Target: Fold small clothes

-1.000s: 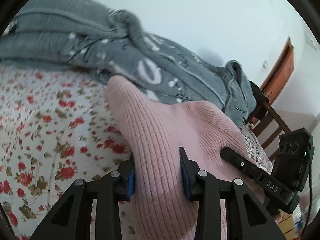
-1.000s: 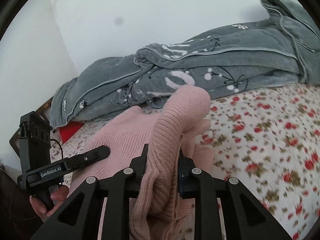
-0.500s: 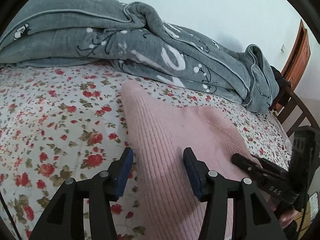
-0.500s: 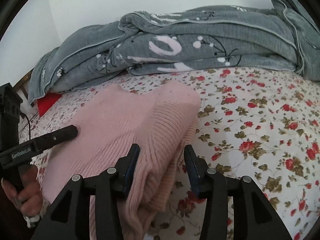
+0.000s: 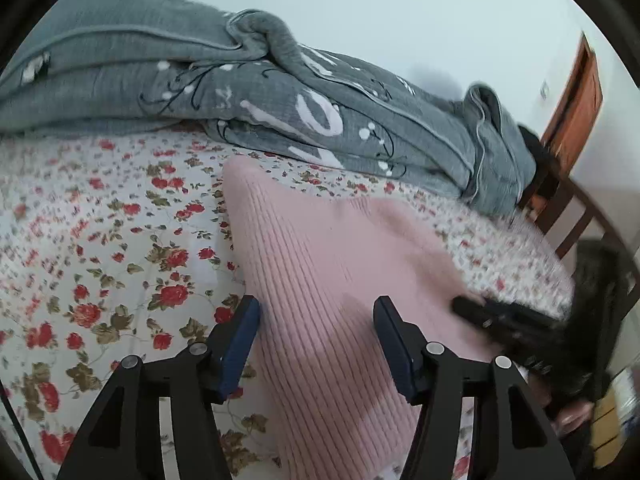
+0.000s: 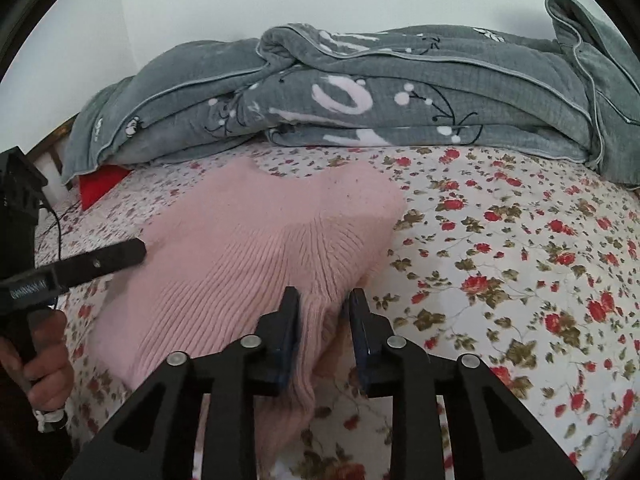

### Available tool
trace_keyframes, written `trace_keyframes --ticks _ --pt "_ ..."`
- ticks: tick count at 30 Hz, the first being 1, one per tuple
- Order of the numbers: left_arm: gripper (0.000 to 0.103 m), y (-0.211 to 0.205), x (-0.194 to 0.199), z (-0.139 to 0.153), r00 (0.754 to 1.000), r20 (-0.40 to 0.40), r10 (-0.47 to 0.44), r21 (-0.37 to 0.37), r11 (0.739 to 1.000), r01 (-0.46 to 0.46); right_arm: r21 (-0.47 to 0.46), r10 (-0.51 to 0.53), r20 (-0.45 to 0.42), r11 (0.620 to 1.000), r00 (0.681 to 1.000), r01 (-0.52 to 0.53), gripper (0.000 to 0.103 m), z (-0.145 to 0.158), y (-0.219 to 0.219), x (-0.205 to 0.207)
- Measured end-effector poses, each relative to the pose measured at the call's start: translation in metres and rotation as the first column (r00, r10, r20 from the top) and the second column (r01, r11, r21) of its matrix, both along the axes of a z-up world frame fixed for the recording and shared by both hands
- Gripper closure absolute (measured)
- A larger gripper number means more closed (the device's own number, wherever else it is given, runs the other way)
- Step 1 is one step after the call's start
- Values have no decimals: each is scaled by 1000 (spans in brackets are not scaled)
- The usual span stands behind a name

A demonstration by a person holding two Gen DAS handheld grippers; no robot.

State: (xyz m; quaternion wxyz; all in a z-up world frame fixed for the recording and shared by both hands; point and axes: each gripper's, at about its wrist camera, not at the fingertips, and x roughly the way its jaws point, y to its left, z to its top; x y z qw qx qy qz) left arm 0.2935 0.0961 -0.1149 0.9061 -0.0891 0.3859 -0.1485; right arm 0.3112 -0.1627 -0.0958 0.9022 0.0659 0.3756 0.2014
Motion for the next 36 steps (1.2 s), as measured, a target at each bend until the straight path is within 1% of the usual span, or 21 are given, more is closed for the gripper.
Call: trace_keyframes --ticks 3,5,7,8,9,11,13,14,15,18,22,23,25,26,27,28,29,30,36 --pt "42 -6 -8 -2 1000 12 -14 54 998 13 26 12 19 1000 1000 -12 78 3 -5 -10" --pt "39 -6 -12 -9 1000 -4 -14 81 997 14 39 20 14 999 1000 -21 79 1 -7 -15" --pt "38 -5 -14 -21 999 -44 -25 99 995 29 18 17 -35 1000 999 -17 79 -13 -4 -12" --pt "38 -4 -16 -24 998 -51 -28 94 995 33 18 12 -58 1000 998 -11 79 -19 -4 -11" --pt "38 -2 -18 -25 998 -51 -30 85 996 34 40 13 -62 999 998 -10 79 -21 -7 -11" --pt "38 2 -22 -20 999 -39 -30 72 997 33 56 29 -63 998 998 -26 78 -16 -11 -13" --pt "38 5 -23 -11 999 -11 -30 48 998 30 58 40 -19 998 999 -39 78 -3 -16 -18" --pt "39 7 -22 -7 1000 2 -23 34 999 23 63 36 3 997 999 -36 75 2 -18 -20" --pt "39 8 -19 -3 1000 10 -12 17 1000 12 76 29 28 997 999 -31 75 8 -19 -21" --pt "40 8 -7 6 1000 26 9 -15 1000 -8 99 10 65 995 998 -16 75 19 -14 -14" --pt "40 2 11 15 999 42 -1 -44 999 3 65 9 116 998 993 -17 76 29 1 2" --pt "40 -1 15 14 999 41 -9 -34 999 10 57 19 120 998 993 -26 80 29 6 6" --pt "40 -10 21 5 1000 21 -1 26 1000 1 2 38 94 999 995 -39 85 18 17 16" --pt "40 -13 21 1 1000 18 8 58 998 -9 -36 34 70 999 997 -32 85 9 22 20" --pt "40 -18 22 -4 1000 15 20 108 994 -22 -79 20 38 997 999 -17 85 -3 26 24" --pt "40 -21 22 -9 999 9 31 156 987 -32 -84 7 35 996 999 -4 85 -9 26 25" --pt "40 -24 23 -13 999 1 39 188 981 -38 -73 3 44 997 999 0 85 -9 23 23" --pt "39 -24 22 -15 999 1 42 193 980 -41 -58 8 44 998 999 -5 85 -8 21 23" --pt "37 -15 22 -19 998 -11 56 140 989 -54 -29 0 44 1000 999 2 83 -12 16 22"
